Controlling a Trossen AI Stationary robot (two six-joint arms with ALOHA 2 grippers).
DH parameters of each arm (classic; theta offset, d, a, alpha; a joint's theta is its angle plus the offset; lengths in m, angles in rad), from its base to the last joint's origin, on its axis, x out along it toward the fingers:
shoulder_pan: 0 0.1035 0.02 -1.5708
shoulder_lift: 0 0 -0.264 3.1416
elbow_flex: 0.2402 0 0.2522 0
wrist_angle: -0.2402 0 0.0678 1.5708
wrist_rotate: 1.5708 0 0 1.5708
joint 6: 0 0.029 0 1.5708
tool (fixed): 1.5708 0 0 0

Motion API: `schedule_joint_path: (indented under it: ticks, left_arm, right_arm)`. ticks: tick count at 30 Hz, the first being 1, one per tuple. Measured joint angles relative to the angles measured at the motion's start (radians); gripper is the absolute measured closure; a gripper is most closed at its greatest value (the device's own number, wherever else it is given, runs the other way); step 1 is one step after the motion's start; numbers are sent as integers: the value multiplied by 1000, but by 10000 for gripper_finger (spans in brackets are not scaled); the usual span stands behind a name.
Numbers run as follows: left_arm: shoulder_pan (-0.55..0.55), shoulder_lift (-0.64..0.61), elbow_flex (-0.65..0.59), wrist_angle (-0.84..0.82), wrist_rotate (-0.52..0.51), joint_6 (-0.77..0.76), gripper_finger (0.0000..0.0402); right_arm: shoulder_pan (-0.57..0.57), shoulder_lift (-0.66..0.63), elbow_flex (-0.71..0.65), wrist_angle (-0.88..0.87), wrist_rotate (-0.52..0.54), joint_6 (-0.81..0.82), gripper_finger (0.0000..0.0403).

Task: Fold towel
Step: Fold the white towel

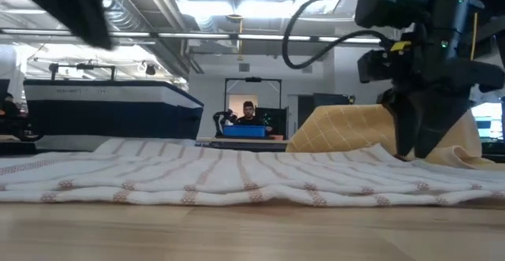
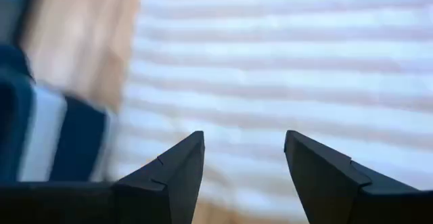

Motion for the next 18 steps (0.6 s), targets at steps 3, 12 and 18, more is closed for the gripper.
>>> schedule_joint_path:
  ticks: [3, 12, 18]
  left_arm:
    - [68, 3, -105, 190, 55, 82, 204]
    - [222, 4, -344, 316, 148, 72, 203]
    - [297, 4, -446, 457, 156, 109, 204]
  right_arm:
    - [9, 0, 1, 51, -7, 0, 182]
    - [131, 71, -13, 514, -12, -78, 182]
    - [151, 218, -13, 654, 5, -104, 182]
